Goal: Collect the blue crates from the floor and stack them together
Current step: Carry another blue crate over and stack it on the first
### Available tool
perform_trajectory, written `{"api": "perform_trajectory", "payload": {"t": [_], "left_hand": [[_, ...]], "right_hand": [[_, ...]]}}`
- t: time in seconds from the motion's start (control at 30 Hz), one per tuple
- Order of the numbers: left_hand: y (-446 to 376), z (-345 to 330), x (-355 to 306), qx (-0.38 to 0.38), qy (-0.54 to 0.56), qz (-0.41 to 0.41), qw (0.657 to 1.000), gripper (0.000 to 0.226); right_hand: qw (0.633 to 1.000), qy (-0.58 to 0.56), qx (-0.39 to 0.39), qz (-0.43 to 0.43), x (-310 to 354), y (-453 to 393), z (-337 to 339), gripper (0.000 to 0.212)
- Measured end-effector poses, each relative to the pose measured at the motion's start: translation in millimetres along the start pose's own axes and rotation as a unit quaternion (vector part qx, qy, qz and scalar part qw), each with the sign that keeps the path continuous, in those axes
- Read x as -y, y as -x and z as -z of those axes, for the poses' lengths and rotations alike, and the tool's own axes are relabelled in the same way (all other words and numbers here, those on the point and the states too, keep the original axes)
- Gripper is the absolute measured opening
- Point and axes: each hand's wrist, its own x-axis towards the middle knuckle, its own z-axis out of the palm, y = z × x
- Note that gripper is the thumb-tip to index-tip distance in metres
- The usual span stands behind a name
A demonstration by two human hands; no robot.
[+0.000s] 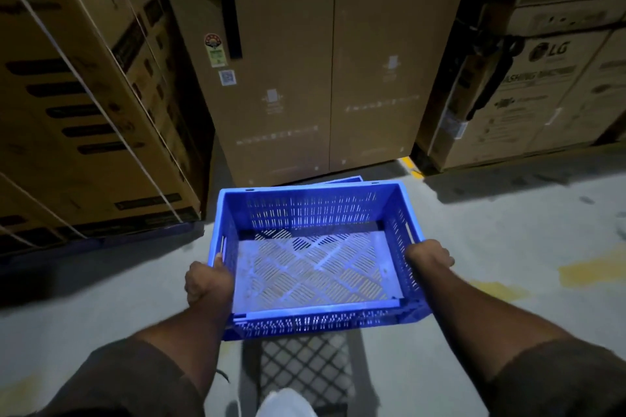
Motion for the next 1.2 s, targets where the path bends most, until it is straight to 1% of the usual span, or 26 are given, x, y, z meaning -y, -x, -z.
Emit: {"api": "perform_trajectory", "payload": {"t": [0.1,0.27,0.53,0.7,0.83,0.93,1.07,1.2], "left_hand": [[-7,-32,-33,-0.004,-0.006,0.016,1.000,0.050],[-42,-99,-82,-0.006,-0.008,0.033,0.999,0.052],[-141,-210,-164,0.004,0.006,0.045,0.999,0.051],[-191,-262,-192,-0.004,-0.009,0.042,0.999,0.054],[-222,-303,-197,-0.010,-0.018,0.046,0.999,0.052],[-253,-350,-185,0.004,-0.006,0.039,0.999,0.042],[-306,-435,-156,0.019,0.009,0.034,0.999,0.035],[-367,-525,-132,0.011,0.009,0.008,1.000,0.033]], "right_hand": [[1.000,0.007,0.014,0.013,34,-46,12,0.039],[0.999,-0.016,0.037,0.023,87,-128,2,0.041],[0.999,0.005,0.036,0.033,181,-260,-53,0.039],[0.997,0.020,0.036,0.064,219,-319,-93,0.038],[0.993,0.006,0.021,0.112,233,-356,-128,0.038],[0.987,-0.005,0.011,0.161,239,-394,-167,0.042],[0.980,-0.016,-0.002,0.201,248,-464,-244,0.056],[0.976,-0.032,-0.012,0.215,251,-533,-340,0.055]]}}
